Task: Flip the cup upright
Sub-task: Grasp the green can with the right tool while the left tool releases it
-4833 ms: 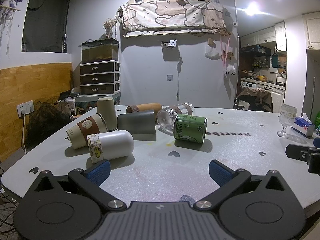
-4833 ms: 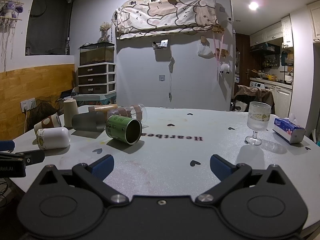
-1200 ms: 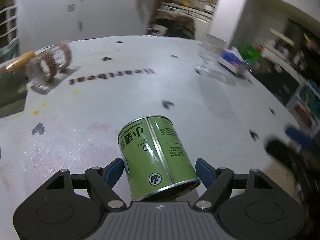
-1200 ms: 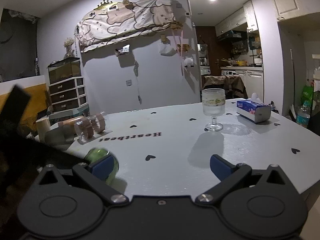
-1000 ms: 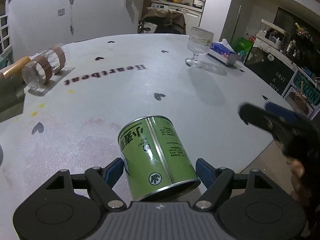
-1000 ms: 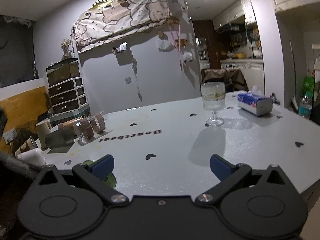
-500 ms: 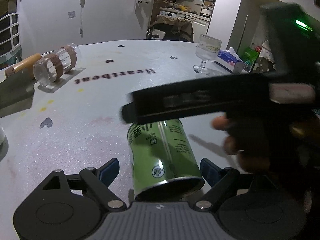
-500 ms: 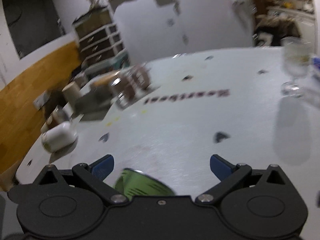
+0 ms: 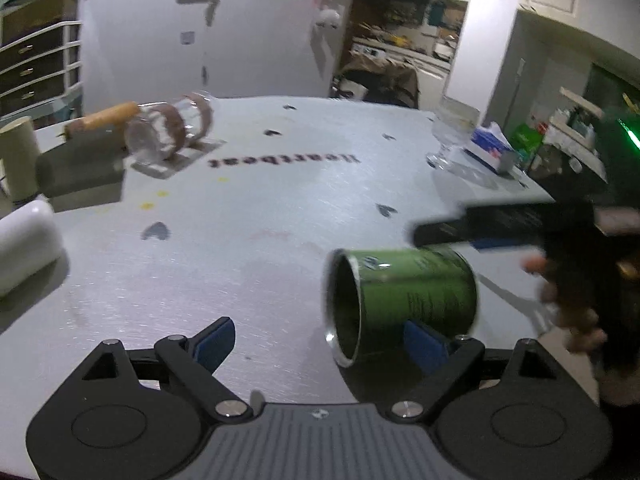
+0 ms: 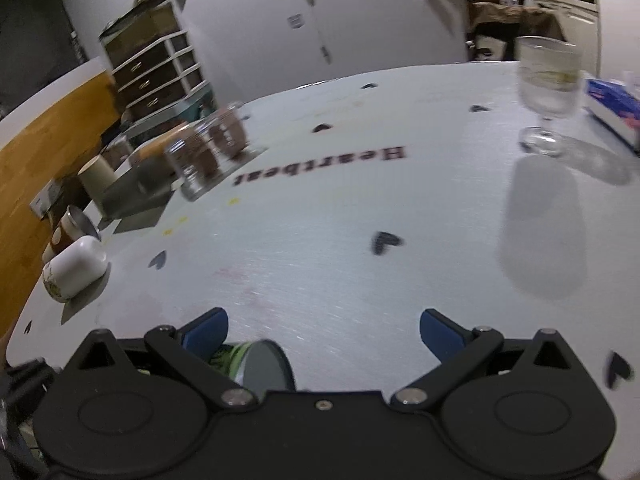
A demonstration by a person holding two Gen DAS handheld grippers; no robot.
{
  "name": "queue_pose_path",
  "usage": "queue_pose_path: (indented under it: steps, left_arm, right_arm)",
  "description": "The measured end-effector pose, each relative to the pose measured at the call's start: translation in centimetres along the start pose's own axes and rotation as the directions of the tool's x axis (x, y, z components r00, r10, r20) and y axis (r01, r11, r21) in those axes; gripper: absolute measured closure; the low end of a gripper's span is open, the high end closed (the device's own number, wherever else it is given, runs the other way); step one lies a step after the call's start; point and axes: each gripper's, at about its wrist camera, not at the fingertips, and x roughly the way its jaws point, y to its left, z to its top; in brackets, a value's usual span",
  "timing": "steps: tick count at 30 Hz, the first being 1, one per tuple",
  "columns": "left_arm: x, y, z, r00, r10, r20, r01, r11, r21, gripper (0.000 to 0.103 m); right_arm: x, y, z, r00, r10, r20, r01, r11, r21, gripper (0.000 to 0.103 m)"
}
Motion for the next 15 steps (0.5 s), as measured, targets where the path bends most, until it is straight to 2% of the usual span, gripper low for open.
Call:
queue_pose_path:
  steps: [7, 12, 15]
  left_arm:
    - [0.4, 1.3, 0.6, 0.998, 0.040, 0.038, -0.038, 0.998, -0.056, 0.011]
    - [0.9, 1.7, 1.0, 0.998, 0.040, 0.050, -0.036, 0.996, -0.088, 0.011]
    - [1.0, 1.8, 0.8, 0.998, 0.036, 0.047, -0.031, 0.995, -0.099, 0.011]
  right_arm:
    - [-2.8, -1.9, -2.7, 0.999, 0.033, 0.004, -0.033, 0.998, 0.056, 0.000]
    - [-3.7, -1.8, -4.3, 0.996, 0.089, -0.018, -0.087, 0.993, 0.077, 0.000]
    - [-3.9, -1.8, -4.5, 0.996, 0.092, -0.016, -0.090, 0.992, 0.090, 0.000]
